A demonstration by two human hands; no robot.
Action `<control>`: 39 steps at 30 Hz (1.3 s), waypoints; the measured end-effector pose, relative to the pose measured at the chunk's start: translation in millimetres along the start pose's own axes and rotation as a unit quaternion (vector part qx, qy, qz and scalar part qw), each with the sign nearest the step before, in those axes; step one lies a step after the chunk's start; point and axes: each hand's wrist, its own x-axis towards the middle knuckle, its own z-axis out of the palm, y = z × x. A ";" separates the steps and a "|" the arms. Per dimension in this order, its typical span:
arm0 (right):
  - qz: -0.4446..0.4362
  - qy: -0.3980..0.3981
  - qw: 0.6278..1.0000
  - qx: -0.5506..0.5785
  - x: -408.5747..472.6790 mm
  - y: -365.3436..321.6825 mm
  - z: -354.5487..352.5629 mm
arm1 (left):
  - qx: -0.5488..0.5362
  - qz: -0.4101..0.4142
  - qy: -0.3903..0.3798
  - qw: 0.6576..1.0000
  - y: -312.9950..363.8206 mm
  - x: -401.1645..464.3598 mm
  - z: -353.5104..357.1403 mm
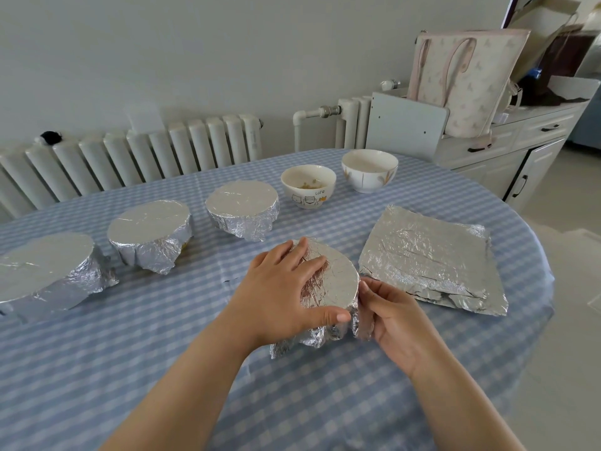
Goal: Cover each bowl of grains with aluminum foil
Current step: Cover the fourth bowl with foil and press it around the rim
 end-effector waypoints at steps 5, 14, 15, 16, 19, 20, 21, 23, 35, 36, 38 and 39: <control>-0.067 0.101 0.988 -0.100 0.5 13.0 6.1 | 0.002 0.001 0.003 1.000 0.7 -0.4 -0.2; -0.094 0.195 0.913 -0.346 4.6 11.6 11.5 | 0.002 0.005 0.008 1.000 0.6 -0.4 0.0; -0.089 0.191 0.915 -0.343 4.8 11.3 11.4 | 0.001 0.006 0.008 1.000 0.7 -0.6 -0.3; -0.081 0.186 0.918 -0.340 5.9 11.3 10.9 | 0.000 0.005 0.008 1.000 0.6 -0.5 -0.3; -0.068 0.167 0.934 -0.308 9.8 11.7 8.8 | -0.006 0.005 0.010 1.000 0.9 -0.7 -0.3; -0.069 0.169 0.937 -0.298 10.2 11.8 8.9 | -0.007 0.004 0.011 1.000 0.8 -0.8 -0.1; -0.072 0.173 0.939 -0.289 10.7 12.4 9.6 | -0.008 0.004 0.012 1.000 0.8 -0.8 0.1; -0.077 0.186 0.940 -0.277 12.7 16.6 11.4 | -0.009 0.004 0.014 1.000 0.7 -0.7 0.4; -0.136 0.245 0.906 -0.317 14.2 15.4 21.4 | 0.000 0.003 0.018 1.000 1.8 -0.5 0.9; -0.142 0.248 0.901 -0.326 12.4 13.0 21.5 | -0.002 0.002 0.018 1.000 2.0 -0.5 0.9; -0.151 0.246 0.903 -0.320 10.1 9.8 19.5 | -0.005 -0.001 0.019 1.000 2.2 -0.6 0.7; -0.153 0.244 0.906 -0.309 9.6 9.2 18.3 | -0.004 -0.003 0.020 1.000 2.3 -0.6 0.6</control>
